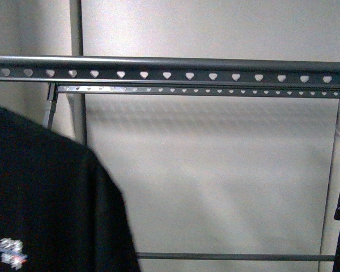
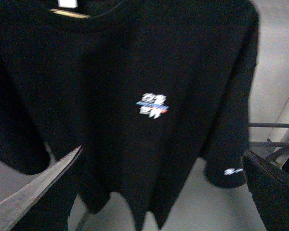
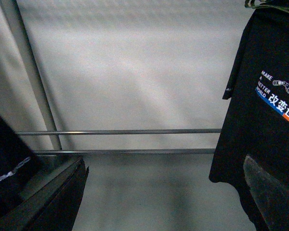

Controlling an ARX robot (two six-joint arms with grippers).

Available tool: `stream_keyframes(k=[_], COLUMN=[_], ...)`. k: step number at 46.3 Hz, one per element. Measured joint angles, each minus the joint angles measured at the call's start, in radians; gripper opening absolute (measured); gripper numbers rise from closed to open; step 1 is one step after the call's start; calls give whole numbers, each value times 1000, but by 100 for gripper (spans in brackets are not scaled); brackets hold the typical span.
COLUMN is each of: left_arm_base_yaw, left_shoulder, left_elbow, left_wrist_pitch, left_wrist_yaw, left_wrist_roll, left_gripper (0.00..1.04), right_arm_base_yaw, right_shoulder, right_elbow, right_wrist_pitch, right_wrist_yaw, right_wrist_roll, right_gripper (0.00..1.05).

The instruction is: Hang clothes on hanger

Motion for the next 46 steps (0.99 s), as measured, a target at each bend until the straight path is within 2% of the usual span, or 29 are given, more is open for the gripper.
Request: stream_keyframes(k=[1, 4, 9, 11, 16, 21, 25, 32, 46], left_arm_base_yaw=[25, -5, -19, -23, -19, 27, 52, 94, 150], left_shoulder=[278, 429, 745, 807, 983, 1178, 1224, 1260, 1358], left_elbow=[105, 183, 451, 506, 667, 854, 888, 910, 942], left_wrist_pitch=[-41, 84, 172, 187, 143, 14, -5, -10, -13], left_wrist_yaw=[322, 216, -78, -125, -249, -391, -446, -475, -457], left_wrist_roll=[164, 125, -95, -138, -303, -526, -612, -683, -750], left_gripper=[98, 98, 98, 98, 98, 98, 98, 98, 98], right_arm_base_yaw=[0, 0, 0, 0, 0, 0, 0, 0, 0], right_shoulder=[0, 0, 0, 0, 0, 0, 0, 0, 0], right_elbow=[0, 0, 0, 0, 0, 0, 0, 0, 0], right_wrist_pitch=[0, 0, 0, 0, 0, 0, 0, 0, 0], right_wrist_yaw=[-2, -1, 0, 0, -1, 0, 0, -1, 0], right_wrist_roll=[0, 0, 0, 0, 0, 0, 0, 0, 0], right_gripper=[97, 97, 97, 97, 97, 97, 97, 97, 97])
